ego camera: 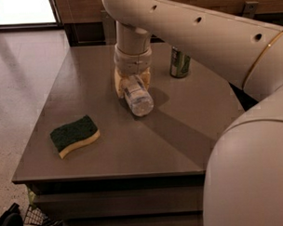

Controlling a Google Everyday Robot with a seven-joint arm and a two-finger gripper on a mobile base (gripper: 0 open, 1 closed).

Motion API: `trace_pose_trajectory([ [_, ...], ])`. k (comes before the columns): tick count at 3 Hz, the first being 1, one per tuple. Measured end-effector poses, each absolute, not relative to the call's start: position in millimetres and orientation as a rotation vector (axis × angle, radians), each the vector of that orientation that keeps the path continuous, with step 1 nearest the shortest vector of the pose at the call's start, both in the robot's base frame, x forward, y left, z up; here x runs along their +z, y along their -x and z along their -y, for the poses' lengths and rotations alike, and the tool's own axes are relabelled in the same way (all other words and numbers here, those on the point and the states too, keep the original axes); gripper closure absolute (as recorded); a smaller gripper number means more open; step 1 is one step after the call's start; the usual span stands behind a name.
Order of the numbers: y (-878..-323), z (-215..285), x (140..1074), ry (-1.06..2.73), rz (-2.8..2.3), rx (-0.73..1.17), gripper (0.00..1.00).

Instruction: Place blue plastic bottle upright

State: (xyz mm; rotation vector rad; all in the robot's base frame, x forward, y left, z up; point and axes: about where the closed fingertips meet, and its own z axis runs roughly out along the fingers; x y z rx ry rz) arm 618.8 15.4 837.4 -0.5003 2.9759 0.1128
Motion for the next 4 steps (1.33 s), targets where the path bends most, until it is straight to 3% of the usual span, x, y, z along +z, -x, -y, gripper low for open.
trace_pose_trajectory([
  [2,-631.1,18.0,897.3,0.575,-2.693,0.262,1.0],
  [4,-639.1,29.2,944.1,0.709,-2.312,0.598,1.0],
])
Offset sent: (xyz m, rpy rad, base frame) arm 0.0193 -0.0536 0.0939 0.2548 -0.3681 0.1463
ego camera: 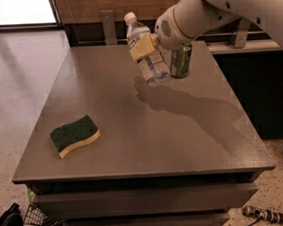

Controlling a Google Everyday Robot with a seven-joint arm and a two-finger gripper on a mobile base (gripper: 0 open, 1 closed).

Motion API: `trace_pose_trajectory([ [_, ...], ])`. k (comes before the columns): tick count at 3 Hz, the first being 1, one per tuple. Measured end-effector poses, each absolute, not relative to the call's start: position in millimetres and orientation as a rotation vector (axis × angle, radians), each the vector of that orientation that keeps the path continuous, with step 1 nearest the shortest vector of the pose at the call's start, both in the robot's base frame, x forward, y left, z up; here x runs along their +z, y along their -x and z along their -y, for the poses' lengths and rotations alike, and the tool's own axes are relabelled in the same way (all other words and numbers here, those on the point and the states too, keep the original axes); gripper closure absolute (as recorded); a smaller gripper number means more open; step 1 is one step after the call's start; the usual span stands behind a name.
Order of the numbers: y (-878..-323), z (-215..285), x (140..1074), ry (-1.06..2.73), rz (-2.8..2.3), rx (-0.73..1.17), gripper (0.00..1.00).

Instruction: Place blue plastic bottle upright

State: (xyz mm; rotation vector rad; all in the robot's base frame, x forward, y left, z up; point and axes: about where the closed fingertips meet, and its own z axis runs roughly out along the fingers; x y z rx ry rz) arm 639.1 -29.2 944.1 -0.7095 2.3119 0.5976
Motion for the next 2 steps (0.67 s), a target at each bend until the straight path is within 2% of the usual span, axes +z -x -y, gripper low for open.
trace_pose_trajectory([
  [2,-625.9,15.8,969.6,0.927,-2.006,0.754,1.0],
])
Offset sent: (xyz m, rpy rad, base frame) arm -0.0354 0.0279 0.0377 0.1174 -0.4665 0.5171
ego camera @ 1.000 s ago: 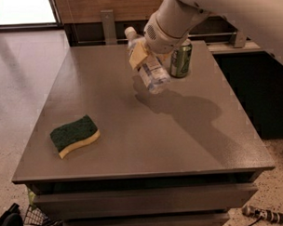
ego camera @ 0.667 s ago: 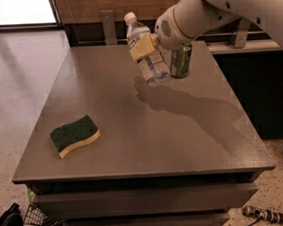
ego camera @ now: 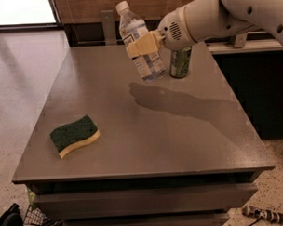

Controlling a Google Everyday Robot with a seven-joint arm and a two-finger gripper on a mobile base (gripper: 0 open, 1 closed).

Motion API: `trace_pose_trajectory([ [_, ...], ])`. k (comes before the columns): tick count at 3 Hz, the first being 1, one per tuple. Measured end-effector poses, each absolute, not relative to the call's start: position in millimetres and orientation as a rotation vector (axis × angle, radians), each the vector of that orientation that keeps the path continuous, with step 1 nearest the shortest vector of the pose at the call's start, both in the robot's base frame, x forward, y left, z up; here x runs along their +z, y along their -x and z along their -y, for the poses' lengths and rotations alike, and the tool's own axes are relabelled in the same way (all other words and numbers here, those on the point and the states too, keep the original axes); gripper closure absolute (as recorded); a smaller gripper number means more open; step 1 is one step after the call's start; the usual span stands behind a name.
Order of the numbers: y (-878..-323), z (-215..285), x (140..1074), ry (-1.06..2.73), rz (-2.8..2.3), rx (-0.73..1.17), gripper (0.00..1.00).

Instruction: Place blue plastic bottle upright

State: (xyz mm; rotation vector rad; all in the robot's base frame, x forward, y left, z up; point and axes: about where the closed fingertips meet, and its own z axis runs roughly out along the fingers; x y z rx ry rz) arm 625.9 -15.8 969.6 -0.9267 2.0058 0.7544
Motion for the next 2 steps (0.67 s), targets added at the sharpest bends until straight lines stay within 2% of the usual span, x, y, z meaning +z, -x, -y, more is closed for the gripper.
trace_pose_trajectory([
  [2,-606.2,-5.4,969.1,1.089,-1.71,0.782,1.0],
])
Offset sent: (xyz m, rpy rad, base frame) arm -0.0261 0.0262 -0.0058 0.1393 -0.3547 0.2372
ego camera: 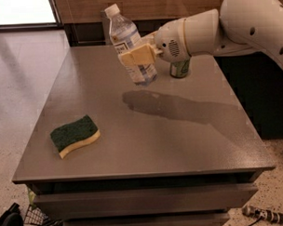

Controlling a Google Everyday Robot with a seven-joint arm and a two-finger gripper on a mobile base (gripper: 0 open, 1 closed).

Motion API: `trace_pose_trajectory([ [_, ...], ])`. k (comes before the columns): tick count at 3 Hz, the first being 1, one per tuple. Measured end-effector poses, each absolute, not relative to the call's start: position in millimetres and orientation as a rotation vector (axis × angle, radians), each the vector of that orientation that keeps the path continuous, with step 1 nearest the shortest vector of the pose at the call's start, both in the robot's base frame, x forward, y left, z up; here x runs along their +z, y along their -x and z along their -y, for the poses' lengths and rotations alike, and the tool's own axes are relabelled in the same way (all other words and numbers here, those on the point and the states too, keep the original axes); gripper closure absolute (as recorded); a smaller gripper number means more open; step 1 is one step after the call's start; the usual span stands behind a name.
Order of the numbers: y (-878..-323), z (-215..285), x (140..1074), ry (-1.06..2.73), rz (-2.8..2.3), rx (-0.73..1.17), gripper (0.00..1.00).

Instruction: Place blue plastic bottle upright

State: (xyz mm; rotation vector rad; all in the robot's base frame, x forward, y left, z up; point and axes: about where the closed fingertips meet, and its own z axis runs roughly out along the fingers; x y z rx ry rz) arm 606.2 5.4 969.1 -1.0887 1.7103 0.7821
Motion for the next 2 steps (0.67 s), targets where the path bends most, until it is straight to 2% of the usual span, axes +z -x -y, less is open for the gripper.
trace_pose_trajectory([
  [2,-613.3,-22.5,953.6,1.103,-1.563,0.894,1.0],
])
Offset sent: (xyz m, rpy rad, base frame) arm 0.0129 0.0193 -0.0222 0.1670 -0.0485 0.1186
